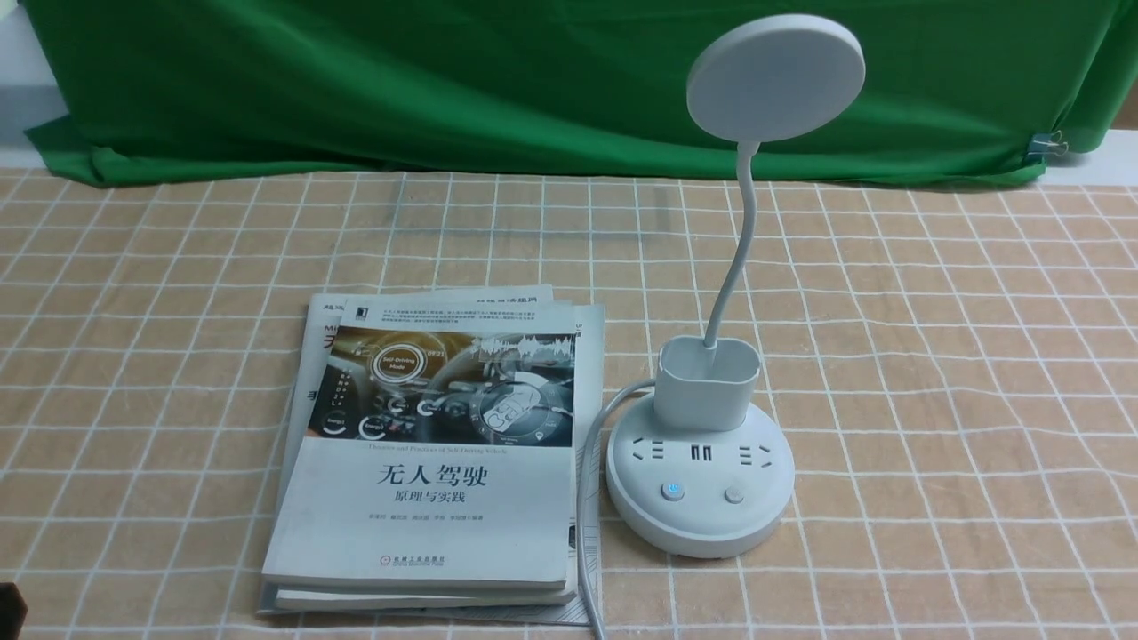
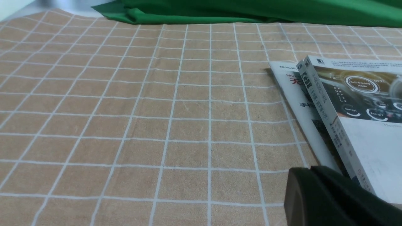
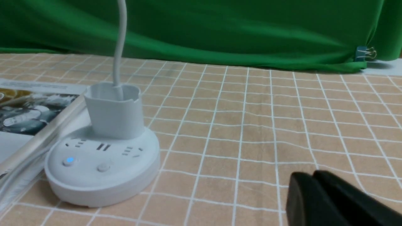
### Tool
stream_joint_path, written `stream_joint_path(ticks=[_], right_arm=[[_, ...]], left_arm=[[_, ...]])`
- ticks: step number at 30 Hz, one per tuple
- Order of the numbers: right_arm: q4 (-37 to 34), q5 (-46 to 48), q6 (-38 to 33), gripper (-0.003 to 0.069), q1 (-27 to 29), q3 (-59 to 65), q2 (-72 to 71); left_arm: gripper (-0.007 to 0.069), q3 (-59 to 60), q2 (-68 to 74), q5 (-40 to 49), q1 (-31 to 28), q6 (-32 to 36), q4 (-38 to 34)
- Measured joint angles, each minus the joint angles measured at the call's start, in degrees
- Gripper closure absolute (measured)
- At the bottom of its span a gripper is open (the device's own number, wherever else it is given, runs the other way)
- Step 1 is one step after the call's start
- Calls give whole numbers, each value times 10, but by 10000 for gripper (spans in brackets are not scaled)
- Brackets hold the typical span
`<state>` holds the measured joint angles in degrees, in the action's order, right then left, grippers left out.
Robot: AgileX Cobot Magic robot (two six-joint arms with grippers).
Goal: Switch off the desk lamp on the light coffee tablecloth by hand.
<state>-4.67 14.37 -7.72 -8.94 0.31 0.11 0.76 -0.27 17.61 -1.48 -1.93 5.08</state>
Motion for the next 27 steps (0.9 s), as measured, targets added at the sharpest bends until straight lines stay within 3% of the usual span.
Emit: stream_joint_path(ticks=[27], right_arm=[[1, 0, -26, 558, 1, 0, 0]], left_arm=[[620, 0, 0, 0, 0, 0, 0]])
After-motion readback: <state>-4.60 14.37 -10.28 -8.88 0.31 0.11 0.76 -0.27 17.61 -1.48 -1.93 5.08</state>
